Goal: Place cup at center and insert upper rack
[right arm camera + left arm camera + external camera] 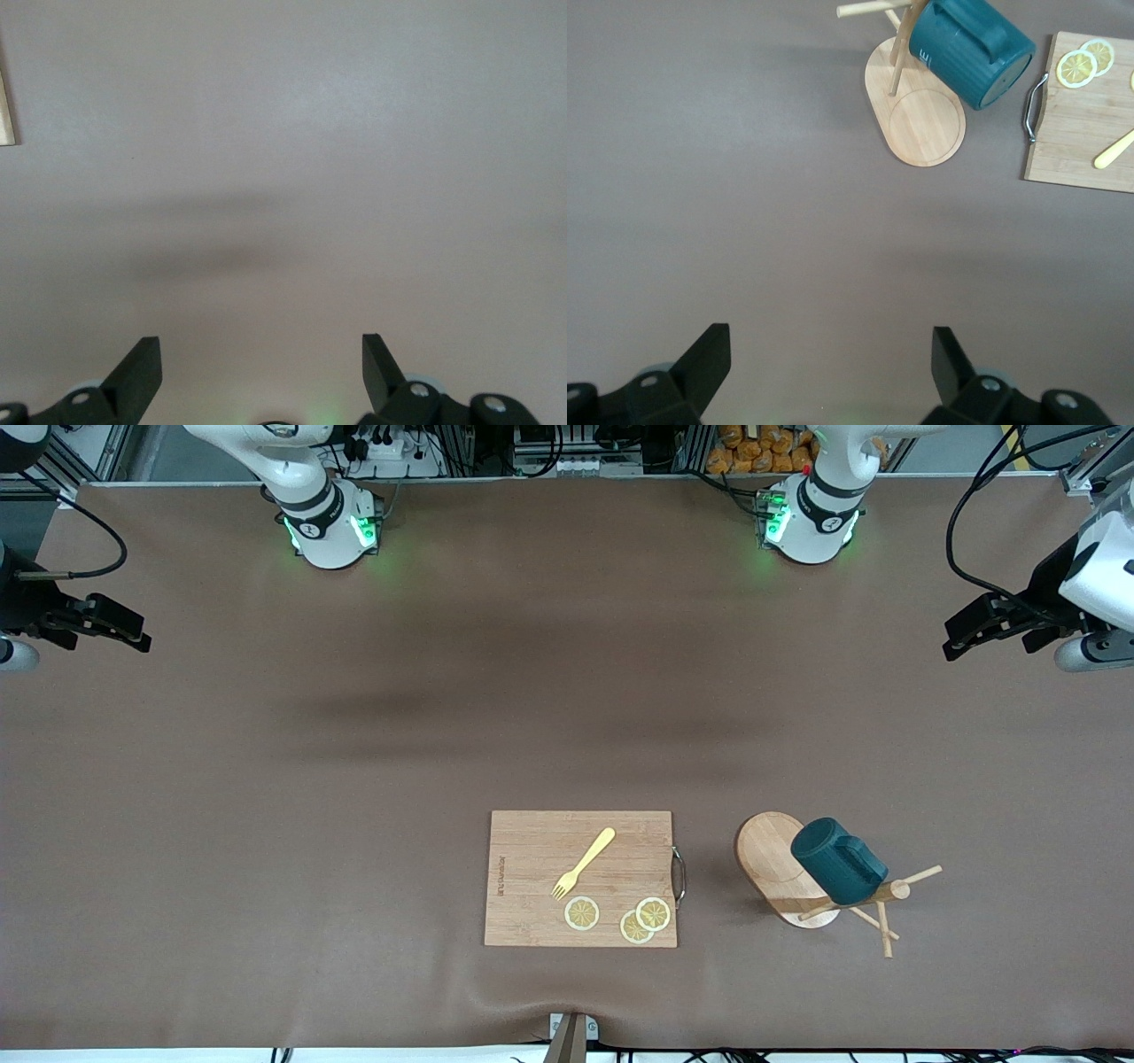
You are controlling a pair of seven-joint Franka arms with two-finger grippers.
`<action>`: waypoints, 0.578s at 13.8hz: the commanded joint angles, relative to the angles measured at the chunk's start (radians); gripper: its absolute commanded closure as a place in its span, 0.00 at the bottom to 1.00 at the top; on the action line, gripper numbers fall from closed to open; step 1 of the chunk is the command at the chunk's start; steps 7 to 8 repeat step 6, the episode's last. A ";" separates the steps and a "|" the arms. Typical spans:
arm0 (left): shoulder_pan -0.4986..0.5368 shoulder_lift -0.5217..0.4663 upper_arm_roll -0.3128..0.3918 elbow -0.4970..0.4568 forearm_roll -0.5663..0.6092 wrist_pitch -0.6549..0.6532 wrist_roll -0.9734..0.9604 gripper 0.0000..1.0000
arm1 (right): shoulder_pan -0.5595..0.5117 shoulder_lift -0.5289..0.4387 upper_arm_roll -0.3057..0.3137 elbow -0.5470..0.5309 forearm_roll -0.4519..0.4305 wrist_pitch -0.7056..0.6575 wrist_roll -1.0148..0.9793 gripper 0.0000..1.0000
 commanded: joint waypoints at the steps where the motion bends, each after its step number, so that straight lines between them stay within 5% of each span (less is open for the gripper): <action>1: 0.003 -0.012 -0.003 0.012 0.000 -0.019 0.012 0.00 | 0.004 -0.012 -0.001 0.002 -0.009 -0.010 -0.006 0.00; 8: 0.003 -0.009 -0.003 0.040 0.002 -0.055 0.010 0.00 | 0.002 -0.011 -0.001 0.002 -0.014 -0.010 -0.007 0.00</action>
